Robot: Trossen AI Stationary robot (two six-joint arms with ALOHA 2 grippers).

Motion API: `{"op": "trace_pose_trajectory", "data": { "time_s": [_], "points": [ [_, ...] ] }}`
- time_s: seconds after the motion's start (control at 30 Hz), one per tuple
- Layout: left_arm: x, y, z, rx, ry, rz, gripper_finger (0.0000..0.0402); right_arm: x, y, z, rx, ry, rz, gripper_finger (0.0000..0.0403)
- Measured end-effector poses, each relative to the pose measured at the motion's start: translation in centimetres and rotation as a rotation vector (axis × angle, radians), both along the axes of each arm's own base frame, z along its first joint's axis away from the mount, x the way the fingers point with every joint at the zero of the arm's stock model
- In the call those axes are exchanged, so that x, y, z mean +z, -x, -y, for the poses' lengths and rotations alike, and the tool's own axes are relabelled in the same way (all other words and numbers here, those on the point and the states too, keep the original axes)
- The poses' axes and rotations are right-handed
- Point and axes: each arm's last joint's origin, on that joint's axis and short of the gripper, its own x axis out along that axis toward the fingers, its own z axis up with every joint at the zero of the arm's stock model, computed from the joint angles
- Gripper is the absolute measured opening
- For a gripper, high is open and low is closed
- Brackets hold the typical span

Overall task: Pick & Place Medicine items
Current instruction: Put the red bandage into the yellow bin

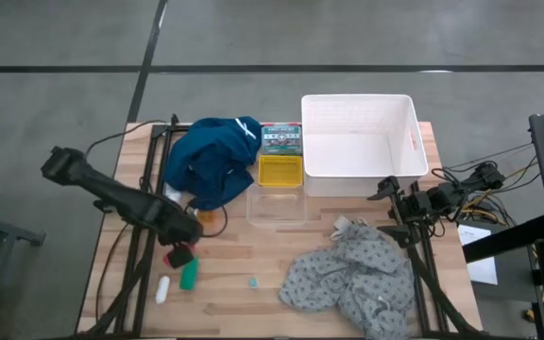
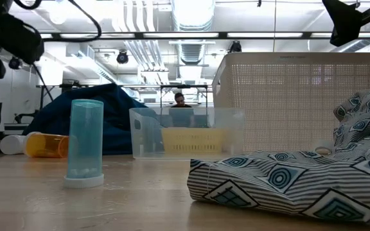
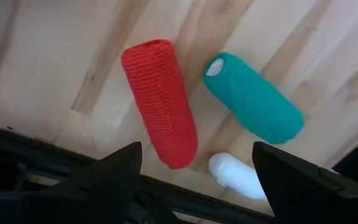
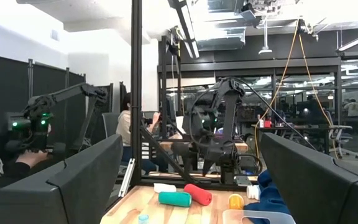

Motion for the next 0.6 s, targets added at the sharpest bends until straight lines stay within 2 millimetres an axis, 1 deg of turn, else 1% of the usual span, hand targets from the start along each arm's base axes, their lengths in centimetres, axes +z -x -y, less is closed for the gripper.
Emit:
{"op": "trace_pose_trajectory", "data": {
  "time_s": [0.2, 0.4, 0.6],
  "points": [
    [-0.9, -0.5, 0.1, 0.035, -0.075, -0.046, 0.031, 0.0, 0.0, 0.0, 0.0, 0.0, 0.0, 0.038],
    [-1.0, -0.6, -0.1, 0.11, -0.148, -0.034, 0.031, 0.0, 0.0, 0.0, 0.0, 0.0, -0.001, 0.038],
    [-1.4, -0.4, -0.1, 0.125, -0.162, -0.034, 0.031, 0.0, 0.0, 0.0, 0.0, 0.0, -0.001, 0.038]
  ]
}}
